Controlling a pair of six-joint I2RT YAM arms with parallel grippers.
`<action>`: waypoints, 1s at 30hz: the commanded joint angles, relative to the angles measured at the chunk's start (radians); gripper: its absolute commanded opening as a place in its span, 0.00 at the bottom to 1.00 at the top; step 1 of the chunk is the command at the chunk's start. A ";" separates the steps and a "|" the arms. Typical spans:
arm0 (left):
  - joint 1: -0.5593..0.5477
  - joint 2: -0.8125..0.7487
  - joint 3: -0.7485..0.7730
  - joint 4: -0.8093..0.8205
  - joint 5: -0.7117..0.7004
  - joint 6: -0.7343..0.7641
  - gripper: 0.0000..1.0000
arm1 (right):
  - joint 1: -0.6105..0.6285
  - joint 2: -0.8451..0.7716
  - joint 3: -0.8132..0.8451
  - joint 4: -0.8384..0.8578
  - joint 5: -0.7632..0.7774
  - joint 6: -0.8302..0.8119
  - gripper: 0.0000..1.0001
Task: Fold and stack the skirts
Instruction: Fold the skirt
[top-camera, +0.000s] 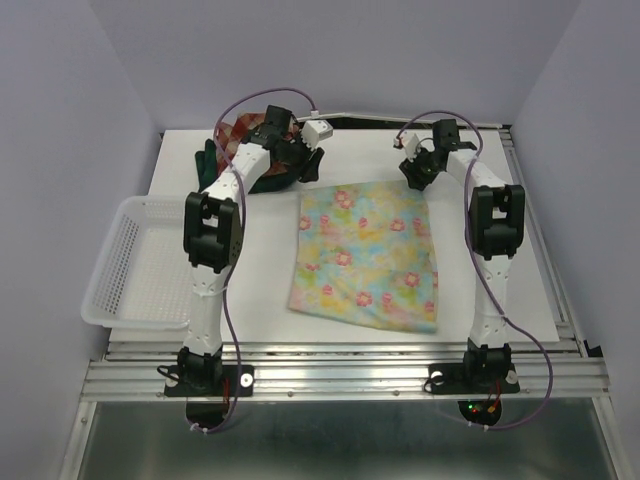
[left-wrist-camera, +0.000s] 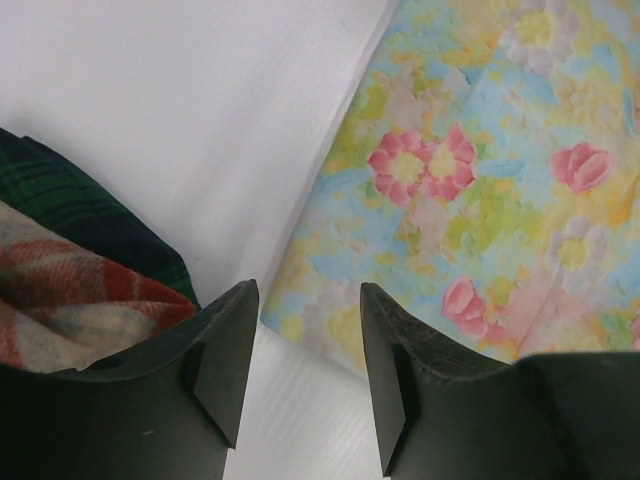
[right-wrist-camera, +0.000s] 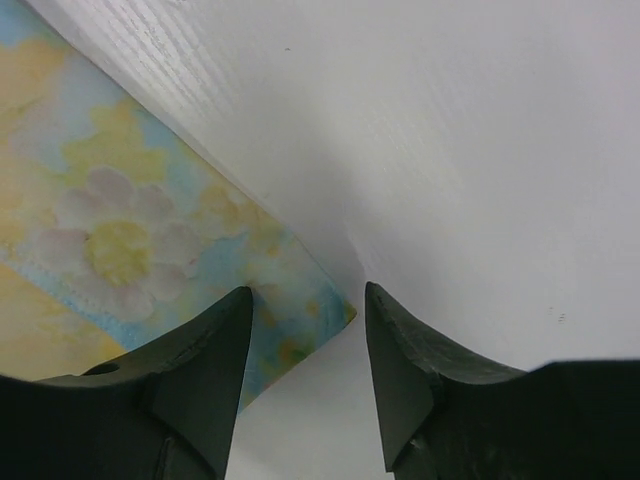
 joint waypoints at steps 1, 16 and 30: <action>0.000 0.036 0.082 0.002 -0.028 -0.003 0.56 | 0.003 0.014 -0.015 -0.020 -0.018 -0.077 0.49; -0.015 0.171 0.091 -0.075 -0.134 0.071 0.52 | 0.003 0.009 -0.015 -0.049 0.004 -0.111 0.31; -0.026 0.066 0.022 0.029 -0.151 0.040 0.00 | 0.003 -0.017 0.096 -0.022 0.079 -0.067 0.01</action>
